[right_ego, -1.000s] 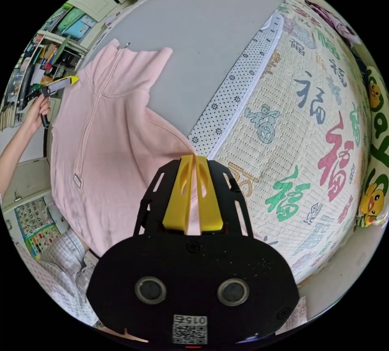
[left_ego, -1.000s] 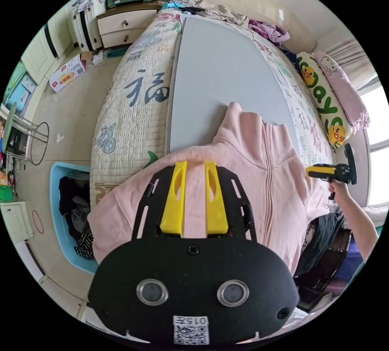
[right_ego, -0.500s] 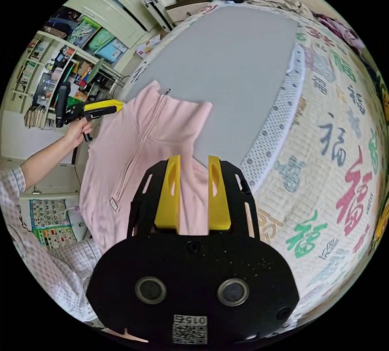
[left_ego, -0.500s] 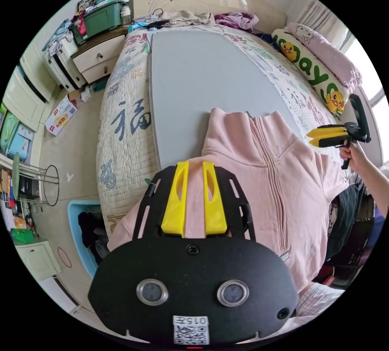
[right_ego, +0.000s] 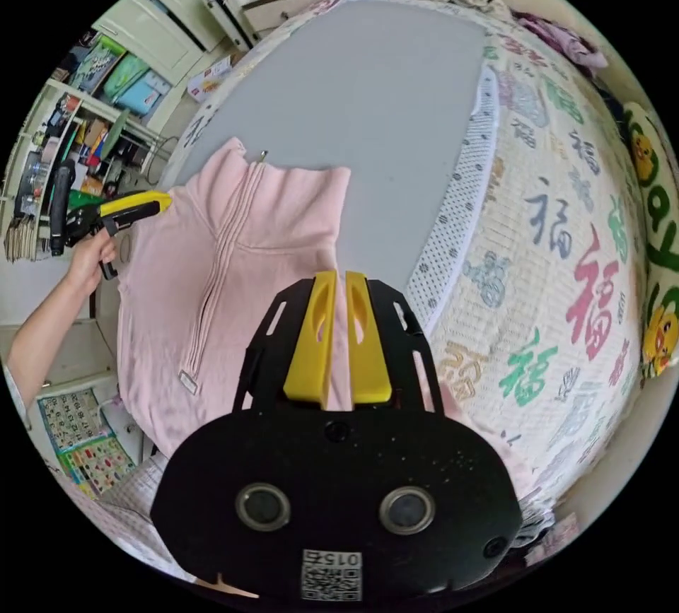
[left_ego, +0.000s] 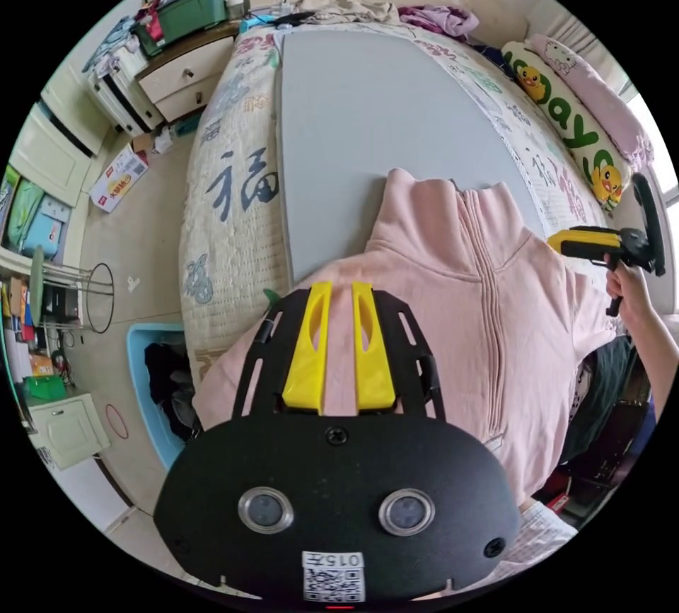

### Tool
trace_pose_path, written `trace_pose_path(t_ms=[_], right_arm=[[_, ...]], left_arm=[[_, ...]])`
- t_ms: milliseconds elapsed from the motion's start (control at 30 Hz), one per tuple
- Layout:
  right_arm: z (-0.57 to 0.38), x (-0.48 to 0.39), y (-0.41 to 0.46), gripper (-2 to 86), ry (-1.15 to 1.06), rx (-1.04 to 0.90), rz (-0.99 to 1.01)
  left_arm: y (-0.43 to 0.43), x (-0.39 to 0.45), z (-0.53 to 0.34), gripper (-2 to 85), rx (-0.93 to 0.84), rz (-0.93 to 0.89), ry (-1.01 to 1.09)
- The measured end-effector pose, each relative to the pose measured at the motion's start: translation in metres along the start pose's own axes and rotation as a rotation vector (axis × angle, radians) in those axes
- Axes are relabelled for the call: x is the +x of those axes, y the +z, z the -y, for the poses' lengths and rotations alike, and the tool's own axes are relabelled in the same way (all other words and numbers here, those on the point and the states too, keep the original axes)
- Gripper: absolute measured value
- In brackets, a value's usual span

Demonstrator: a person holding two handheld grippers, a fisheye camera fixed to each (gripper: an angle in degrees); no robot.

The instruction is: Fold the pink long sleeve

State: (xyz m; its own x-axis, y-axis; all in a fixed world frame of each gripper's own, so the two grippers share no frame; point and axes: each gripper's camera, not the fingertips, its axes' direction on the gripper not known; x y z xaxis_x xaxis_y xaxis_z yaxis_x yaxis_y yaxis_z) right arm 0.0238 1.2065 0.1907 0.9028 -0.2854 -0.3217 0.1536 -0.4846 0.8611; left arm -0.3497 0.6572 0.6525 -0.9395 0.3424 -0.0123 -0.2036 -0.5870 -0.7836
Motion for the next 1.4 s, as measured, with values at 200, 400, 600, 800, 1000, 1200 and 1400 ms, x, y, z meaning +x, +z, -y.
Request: trace_pose_path(t_ms=[200, 400, 600, 800, 1000, 1200, 1400], right_arm=[[-0.175, 0.000, -0.057, 5.0, 0.054, 0.100, 0.066], [-0.365, 0.019, -0.019, 10.0, 0.392, -0.212, 0.132], [-0.441, 0.031, 0.022, 12.0, 0.571, -0.371, 0.303], [-0.443, 0.031, 0.030, 5.1, 0.687, -0.422, 0.318], [-0.438, 0.028, -0.002, 1.1, 0.532, -0.499, 0.097], [-0.438, 0.025, -0.005, 2.3, 0.543, -0.567, 0.041], [-0.438, 0.016, -0.023, 4.0, 0.545, -0.593, -0.065]], left_arm=[[-0.078, -0.019, -0.137, 7.6, 0.051, -0.071, -0.047], [-0.100, -0.073, -0.329, 9.2, -0.227, -0.137, -0.387], [-0.103, -0.073, -0.411, 11.8, -0.289, -0.343, -0.594], [-0.113, -0.031, -0.402, 4.7, -0.390, -0.312, -0.520], [-0.174, -0.009, -0.376, 1.7, -0.450, -0.147, -0.380], [-0.207, 0.032, -0.365, 2.1, -0.480, -0.081, -0.376], [-0.254, 0.093, -0.353, 3.3, -0.452, 0.102, -0.444]])
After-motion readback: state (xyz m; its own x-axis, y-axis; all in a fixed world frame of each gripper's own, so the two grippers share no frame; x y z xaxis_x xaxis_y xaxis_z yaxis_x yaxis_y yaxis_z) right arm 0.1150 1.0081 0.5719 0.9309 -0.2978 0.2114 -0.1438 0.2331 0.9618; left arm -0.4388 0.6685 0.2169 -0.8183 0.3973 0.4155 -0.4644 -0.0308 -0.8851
